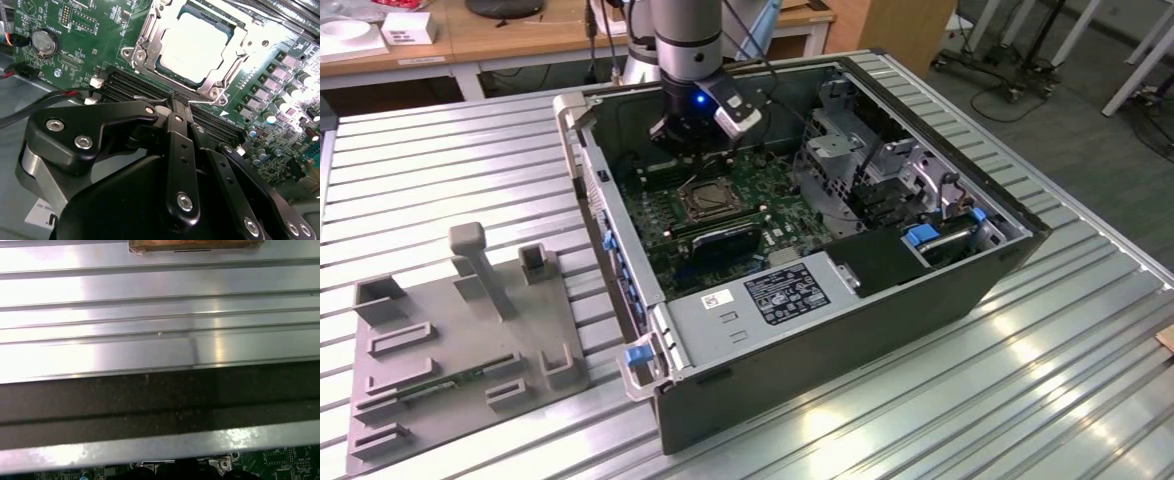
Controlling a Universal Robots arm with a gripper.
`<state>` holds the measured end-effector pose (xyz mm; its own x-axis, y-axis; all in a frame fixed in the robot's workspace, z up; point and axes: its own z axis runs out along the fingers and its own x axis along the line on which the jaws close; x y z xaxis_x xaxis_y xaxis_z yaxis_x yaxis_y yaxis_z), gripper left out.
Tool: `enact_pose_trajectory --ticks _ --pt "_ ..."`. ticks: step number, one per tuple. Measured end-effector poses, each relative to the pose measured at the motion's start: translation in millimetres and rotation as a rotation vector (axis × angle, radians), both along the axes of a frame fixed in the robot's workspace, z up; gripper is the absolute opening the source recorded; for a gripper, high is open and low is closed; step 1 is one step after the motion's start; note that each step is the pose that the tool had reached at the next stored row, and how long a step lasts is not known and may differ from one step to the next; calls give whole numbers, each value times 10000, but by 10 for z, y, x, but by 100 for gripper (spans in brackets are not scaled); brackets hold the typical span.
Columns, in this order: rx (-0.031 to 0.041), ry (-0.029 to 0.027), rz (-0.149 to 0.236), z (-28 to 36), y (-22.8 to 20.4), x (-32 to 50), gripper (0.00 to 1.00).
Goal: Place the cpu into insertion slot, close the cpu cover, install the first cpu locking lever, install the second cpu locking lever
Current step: 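Install the first cpu locking lever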
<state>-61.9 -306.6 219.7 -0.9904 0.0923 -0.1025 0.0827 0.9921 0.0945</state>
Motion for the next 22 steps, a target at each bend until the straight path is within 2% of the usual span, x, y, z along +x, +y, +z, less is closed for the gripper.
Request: enact_pose_trajectory --ticks 3,5,13,22 --pt "1 -30 0 3 0 -12 11" --pt "1 -93 0 2 0 -28 11" --pt "2 -281 1 2 2 -83 11" --pt "1 -284 0 21 2 -84 11"
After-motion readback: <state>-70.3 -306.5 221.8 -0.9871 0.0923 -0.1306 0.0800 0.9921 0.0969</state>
